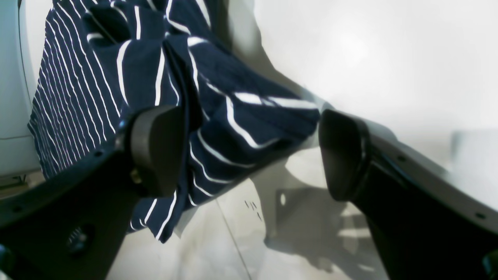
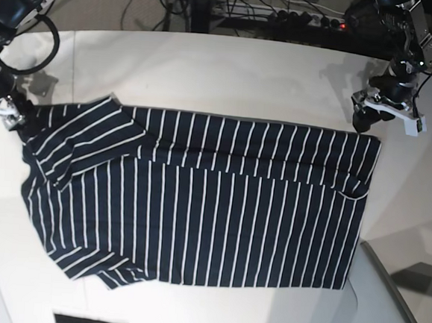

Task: Layout the t-shirt on the table in an organized manner, then fold the t-shirt properly
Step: 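Open both grippers and regrasp the folded edge of the shirt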

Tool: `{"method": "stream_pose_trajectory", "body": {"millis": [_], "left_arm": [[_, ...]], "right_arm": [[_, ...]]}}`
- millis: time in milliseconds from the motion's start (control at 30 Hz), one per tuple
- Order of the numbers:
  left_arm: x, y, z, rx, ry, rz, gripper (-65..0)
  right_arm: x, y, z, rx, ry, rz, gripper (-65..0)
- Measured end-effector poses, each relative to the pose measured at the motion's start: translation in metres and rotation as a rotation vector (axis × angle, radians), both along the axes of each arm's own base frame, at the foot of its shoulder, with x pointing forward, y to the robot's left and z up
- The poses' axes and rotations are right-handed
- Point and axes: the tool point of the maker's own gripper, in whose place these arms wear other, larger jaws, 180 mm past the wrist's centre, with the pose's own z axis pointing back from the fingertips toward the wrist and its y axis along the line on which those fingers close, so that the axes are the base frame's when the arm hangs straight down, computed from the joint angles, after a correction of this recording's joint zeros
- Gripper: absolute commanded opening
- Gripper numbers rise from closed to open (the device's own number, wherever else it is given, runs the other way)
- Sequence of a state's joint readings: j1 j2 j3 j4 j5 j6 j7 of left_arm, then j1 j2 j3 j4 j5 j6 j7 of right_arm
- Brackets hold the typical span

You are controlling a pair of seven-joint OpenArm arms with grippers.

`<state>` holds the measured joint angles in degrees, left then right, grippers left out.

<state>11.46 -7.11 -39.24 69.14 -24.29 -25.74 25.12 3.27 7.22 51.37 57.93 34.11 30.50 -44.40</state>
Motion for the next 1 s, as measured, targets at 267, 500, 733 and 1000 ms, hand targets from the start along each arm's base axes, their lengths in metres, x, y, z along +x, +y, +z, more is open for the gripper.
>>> {"method": "stream_pose_trajectory", "body": {"millis": [267, 500, 733, 1000], "left_arm": [[0.018, -0.001, -0.003, -0.038, -0.039, 0.031, -18.4], [0.035, -0.003, -0.004, -0.073, -0.065, 0.051, -18.4], [0.038, -0.001, -0.005, -0.075, -0.066, 0.069, -18.4], [0.037, 0.016, -0.005, -0.037, -0.075, 0.173, -18.6]], "right_arm": [[0.006, 0.006, 0.000, 0.012, -0.002, 0.010, -15.5], [0.005, 0.007, 0.000, 0.015, -0.002, 0.009, -19.8], [-0.002, 0.008, -0.005, 0.012, 0.021, 0.015, -29.6], [-0.002, 0.008, -0.005, 0.012, 0.021, 0.015, -29.6]]}}
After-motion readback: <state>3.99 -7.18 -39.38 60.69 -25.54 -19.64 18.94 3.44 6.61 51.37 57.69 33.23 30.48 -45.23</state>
